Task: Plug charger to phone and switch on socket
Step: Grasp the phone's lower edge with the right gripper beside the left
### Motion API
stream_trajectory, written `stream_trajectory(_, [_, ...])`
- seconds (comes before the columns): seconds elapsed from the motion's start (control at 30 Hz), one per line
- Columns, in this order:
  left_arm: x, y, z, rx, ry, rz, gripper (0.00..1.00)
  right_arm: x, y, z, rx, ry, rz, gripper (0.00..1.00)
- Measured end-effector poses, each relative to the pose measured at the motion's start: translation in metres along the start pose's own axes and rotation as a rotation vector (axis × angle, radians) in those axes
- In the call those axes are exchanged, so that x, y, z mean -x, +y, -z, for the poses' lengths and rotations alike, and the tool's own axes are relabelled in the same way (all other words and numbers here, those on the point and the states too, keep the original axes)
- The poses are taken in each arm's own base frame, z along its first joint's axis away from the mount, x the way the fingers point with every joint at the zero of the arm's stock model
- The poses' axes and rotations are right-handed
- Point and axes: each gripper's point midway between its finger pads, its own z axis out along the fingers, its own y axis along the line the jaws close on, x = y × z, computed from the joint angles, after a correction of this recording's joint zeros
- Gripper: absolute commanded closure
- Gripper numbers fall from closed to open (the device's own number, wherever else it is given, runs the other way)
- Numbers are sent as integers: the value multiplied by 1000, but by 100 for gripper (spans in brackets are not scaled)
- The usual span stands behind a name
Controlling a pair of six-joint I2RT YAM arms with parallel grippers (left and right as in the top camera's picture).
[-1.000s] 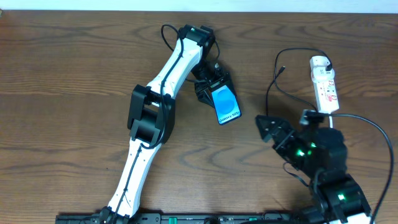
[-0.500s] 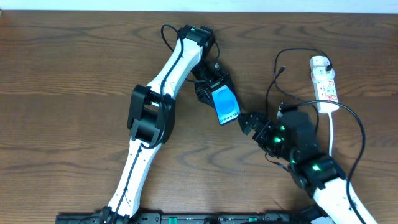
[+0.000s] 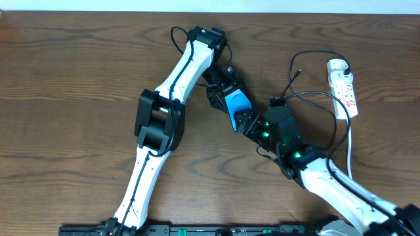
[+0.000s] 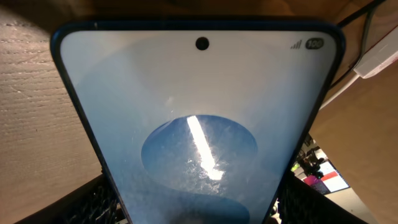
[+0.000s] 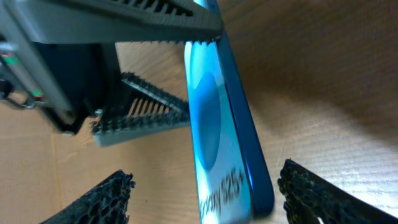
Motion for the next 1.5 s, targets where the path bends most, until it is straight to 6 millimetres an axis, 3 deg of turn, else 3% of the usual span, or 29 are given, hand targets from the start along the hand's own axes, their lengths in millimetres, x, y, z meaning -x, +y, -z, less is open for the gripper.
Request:
stream_trajectory(0.13, [0, 0, 0, -2, 1, 0, 24, 2, -10, -9, -36, -16, -1, 42])
stream_trajectory(0.53, [0, 0, 0, -2, 1, 0, 24, 7, -14, -10, -56, -47, -40, 50])
stream_trajectory(0.7, [0, 0, 0, -2, 1, 0, 24, 7, -22, -16, -81, -61, -88, 64])
stream_trajectory(1.0, [0, 0, 0, -3, 1, 0, 24, 9, -9, -26, -26, -90, -104, 83])
stream_trajectory(1.37, [0, 0, 0, -3, 0, 0, 23, 10, -7, -26, -18, -95, -106, 89])
stream_trajectory(1.5, [1, -1, 0, -5, -1, -2, 22, 11, -5, -26, -12, -97, -113, 99])
